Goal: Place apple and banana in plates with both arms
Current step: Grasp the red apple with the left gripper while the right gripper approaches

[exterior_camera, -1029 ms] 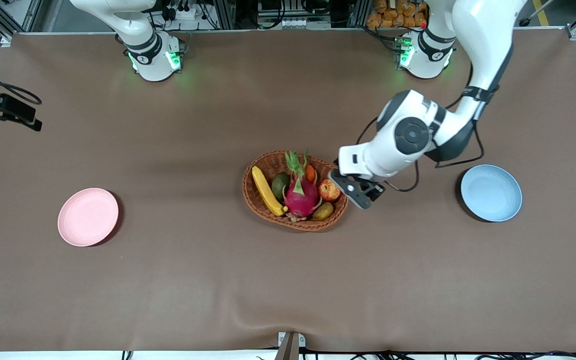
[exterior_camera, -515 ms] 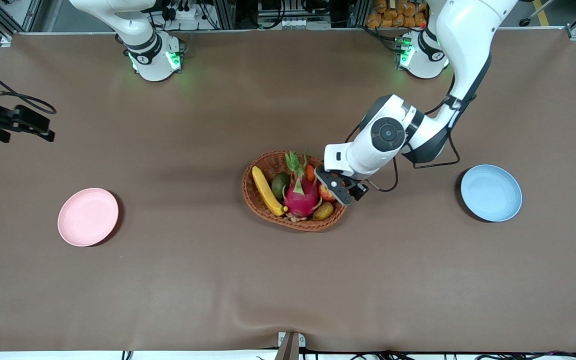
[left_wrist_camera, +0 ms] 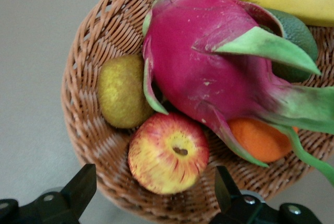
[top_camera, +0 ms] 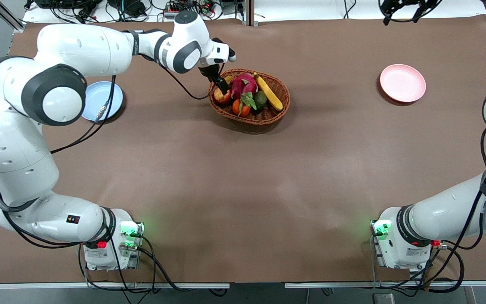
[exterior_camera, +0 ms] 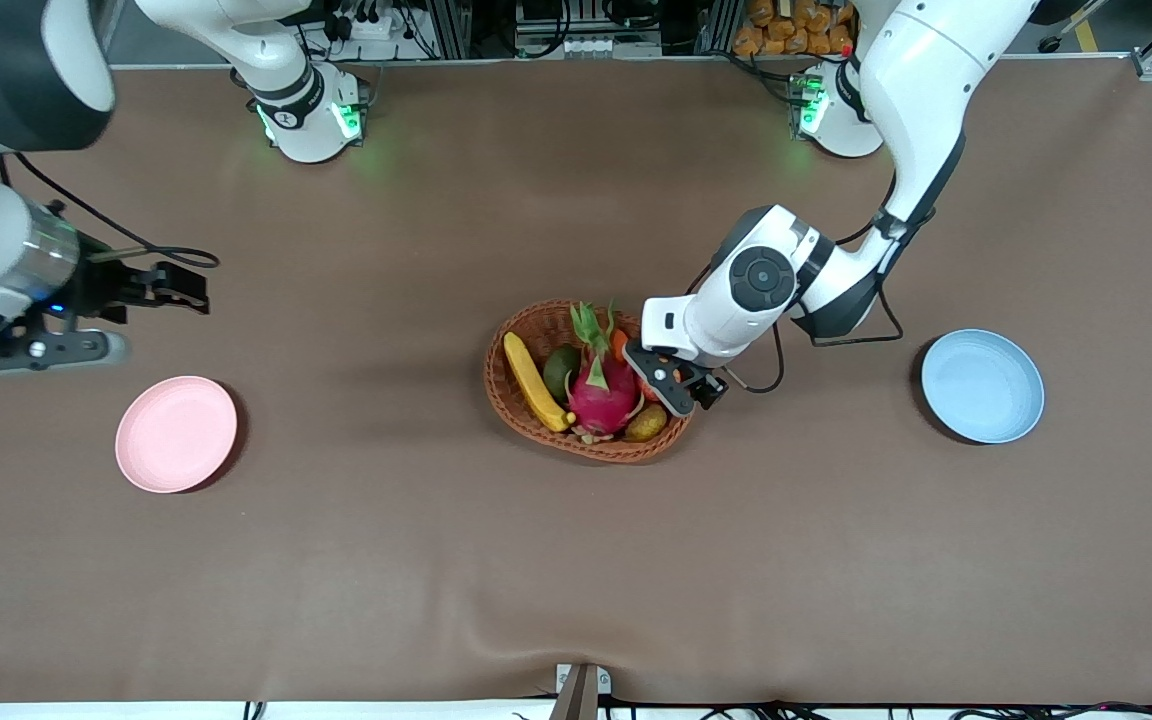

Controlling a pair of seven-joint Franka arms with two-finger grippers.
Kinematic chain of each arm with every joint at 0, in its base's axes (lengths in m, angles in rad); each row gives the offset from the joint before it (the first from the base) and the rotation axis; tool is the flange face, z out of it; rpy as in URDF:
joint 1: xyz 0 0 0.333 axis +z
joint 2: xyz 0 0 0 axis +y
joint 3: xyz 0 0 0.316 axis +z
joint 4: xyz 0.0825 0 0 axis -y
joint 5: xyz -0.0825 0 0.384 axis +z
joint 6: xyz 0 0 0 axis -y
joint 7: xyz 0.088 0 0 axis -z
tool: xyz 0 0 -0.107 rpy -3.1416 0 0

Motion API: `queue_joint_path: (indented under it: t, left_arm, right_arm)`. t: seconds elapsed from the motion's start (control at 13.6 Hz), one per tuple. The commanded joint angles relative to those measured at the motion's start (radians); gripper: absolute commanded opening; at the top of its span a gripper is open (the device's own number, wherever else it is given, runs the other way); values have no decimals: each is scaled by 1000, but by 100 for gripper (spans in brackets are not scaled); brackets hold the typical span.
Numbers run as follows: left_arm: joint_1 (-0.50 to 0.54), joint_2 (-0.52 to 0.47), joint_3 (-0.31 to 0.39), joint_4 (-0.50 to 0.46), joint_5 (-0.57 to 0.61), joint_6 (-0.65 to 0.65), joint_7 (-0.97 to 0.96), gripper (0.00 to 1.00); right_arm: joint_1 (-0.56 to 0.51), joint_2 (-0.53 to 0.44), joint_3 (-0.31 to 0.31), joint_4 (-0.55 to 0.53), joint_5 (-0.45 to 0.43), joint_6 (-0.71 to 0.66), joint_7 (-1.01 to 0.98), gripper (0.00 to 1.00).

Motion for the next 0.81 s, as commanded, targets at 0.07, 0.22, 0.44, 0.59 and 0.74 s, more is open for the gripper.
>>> queue_joint_path:
  t: [0.07, 0.22, 0.44, 0.59, 0.74]
  left_arm:
    - [-28, 22, 6, 1, 48, 34, -63, 100]
    - [-30, 31, 6, 1, 75, 36, -87, 100]
    - [-28, 42, 8, 1, 112, 36, -115, 100]
    - [-28, 47, 8, -1, 129, 36, -115, 90]
    - [-31, 50, 8, 1, 135, 36, -127, 85]
  right_arm:
    - [32, 9, -3, 20, 8, -6, 2, 100]
    - [56, 28, -3, 24, 8, 66, 2, 100]
    - [99, 47, -3, 20, 18, 126, -13, 100]
    - [141, 61, -3, 20, 46, 186, -12, 100]
    - [183, 94, -3, 17, 72, 206, -15, 100]
